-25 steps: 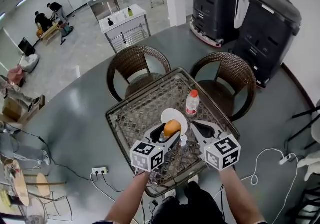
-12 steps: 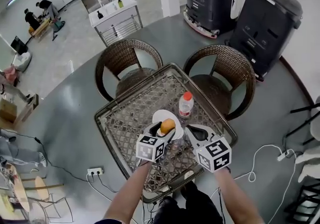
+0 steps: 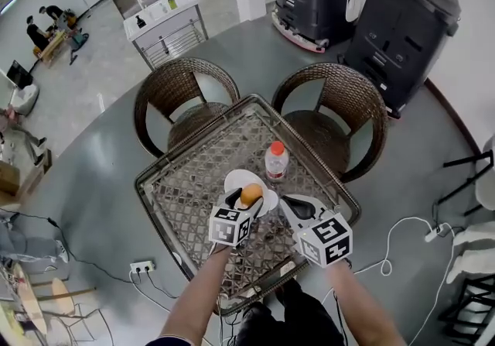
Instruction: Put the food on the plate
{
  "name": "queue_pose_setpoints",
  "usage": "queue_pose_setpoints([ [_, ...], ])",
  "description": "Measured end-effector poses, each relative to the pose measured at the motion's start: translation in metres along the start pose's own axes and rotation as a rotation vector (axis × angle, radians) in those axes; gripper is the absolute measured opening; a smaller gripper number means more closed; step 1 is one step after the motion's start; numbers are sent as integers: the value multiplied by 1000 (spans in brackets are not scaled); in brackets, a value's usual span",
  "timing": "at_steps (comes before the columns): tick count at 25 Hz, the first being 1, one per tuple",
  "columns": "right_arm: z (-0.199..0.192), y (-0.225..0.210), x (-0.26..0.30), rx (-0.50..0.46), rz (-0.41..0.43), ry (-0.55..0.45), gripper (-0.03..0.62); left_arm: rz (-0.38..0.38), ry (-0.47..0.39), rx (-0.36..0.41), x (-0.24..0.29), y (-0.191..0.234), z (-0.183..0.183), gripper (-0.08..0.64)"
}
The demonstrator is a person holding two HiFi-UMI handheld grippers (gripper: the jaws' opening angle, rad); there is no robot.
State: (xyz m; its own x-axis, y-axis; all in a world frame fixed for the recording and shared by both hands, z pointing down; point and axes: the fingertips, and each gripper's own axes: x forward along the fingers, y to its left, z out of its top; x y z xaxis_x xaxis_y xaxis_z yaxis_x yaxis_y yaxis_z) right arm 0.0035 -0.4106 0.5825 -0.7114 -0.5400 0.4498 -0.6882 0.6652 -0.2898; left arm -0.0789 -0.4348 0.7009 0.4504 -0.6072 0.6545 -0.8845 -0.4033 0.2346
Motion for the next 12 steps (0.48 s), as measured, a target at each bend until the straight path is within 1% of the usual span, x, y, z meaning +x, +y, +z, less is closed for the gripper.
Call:
queue_pose_setpoints([
  [12, -4, 1, 0, 13, 11, 9, 5, 8, -7, -1, 5, 3, 0, 285],
])
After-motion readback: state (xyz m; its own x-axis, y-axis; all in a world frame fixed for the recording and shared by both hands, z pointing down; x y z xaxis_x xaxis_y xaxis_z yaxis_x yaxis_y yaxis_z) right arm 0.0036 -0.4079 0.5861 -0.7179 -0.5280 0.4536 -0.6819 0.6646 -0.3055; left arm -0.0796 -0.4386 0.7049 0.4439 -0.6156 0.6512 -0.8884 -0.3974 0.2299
